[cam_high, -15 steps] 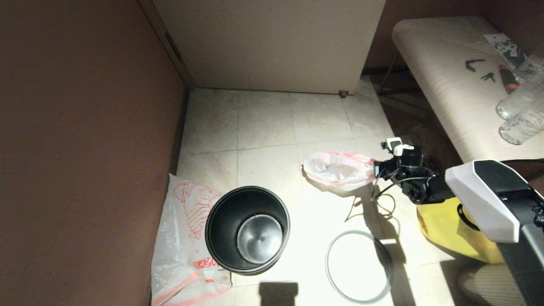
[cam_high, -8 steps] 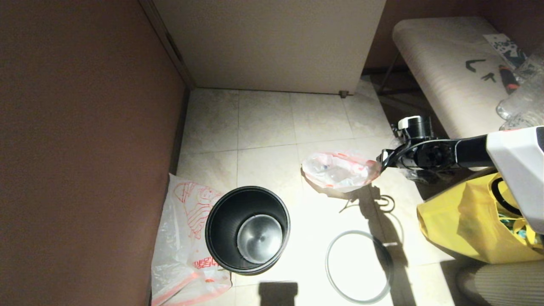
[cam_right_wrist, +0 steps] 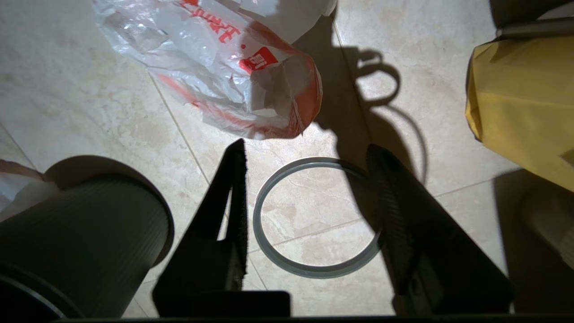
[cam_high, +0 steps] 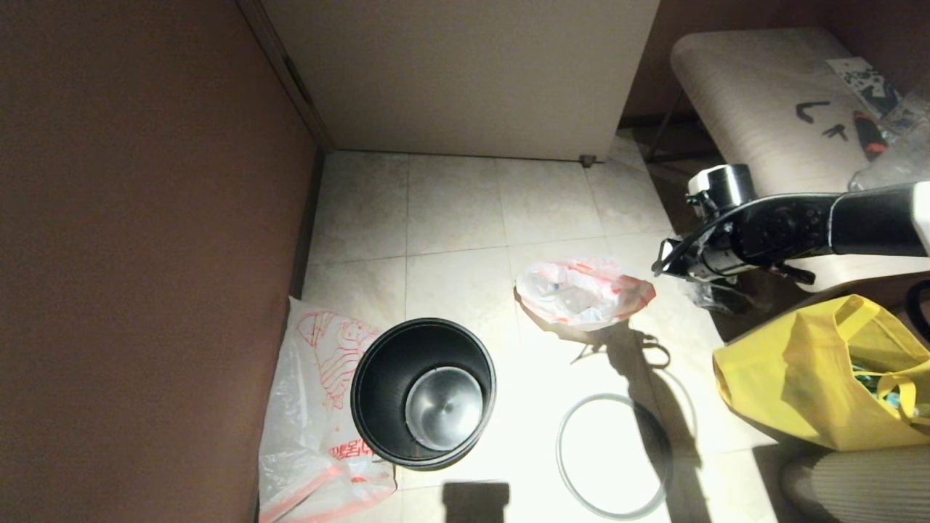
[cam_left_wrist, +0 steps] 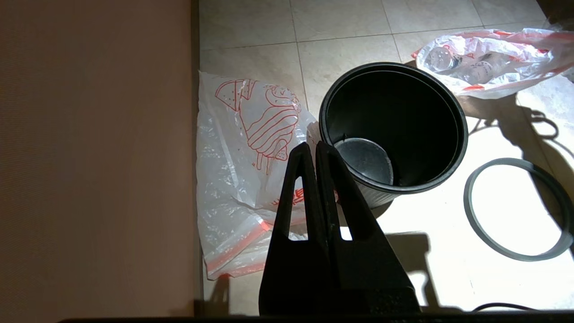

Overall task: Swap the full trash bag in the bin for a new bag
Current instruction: Pick up a new trash bag

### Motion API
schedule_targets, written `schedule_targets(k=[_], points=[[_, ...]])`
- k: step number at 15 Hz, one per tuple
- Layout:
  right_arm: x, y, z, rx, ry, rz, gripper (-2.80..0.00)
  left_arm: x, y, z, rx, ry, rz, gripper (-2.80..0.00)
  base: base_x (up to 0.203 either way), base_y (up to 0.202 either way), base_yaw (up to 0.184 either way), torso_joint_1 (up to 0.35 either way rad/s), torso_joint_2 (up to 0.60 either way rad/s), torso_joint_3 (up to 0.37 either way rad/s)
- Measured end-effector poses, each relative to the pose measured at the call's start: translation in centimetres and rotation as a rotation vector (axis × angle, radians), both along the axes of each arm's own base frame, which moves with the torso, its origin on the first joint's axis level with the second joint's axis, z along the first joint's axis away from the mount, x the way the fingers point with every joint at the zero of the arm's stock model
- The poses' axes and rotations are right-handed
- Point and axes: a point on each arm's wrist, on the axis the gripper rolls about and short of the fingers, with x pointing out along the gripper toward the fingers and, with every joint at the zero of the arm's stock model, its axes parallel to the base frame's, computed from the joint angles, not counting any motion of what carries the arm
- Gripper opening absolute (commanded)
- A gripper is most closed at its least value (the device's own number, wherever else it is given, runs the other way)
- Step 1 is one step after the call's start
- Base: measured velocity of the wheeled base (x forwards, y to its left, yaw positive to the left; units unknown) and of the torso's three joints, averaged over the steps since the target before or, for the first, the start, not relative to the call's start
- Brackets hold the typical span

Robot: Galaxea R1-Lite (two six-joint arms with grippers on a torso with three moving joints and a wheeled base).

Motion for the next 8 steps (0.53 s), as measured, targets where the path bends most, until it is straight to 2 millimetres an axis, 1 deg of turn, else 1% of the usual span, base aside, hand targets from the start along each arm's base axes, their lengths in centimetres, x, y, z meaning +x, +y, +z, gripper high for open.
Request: schedule_targets(k=[2, 4, 6, 8], points=[[-2.2, 0.0, 1.8, -0.02, -0.014, 0.02, -2.8, 0.0, 0.0, 0.0, 0.0, 0.0, 0.0, -2.8, 0.0, 0.0, 0.0, 0.0, 0.0, 0.0], [-4.9, 0.0, 3.8, -0.053, -0.036, 0.057, -2.8, 0.0, 0.0, 0.0, 0.0, 0.0, 0.0, -2.8, 0.0, 0.0, 0.0, 0.0, 0.0, 0.0], [-8.6, 0.8, 5.9, -0.09, -0.062, 0.126, -2.8, 0.0, 0.0, 0.0, 0.0, 0.0, 0.0, -2.8, 0.0, 0.0, 0.0, 0.0, 0.0, 0.0], [-12.8, 1.7, 7.7, -0.139, -0.097, 0.219, -2.8, 0.0, 0.0, 0.0, 0.0, 0.0, 0.0, -2.8, 0.0, 0.0, 0.0, 0.0, 0.0, 0.0]])
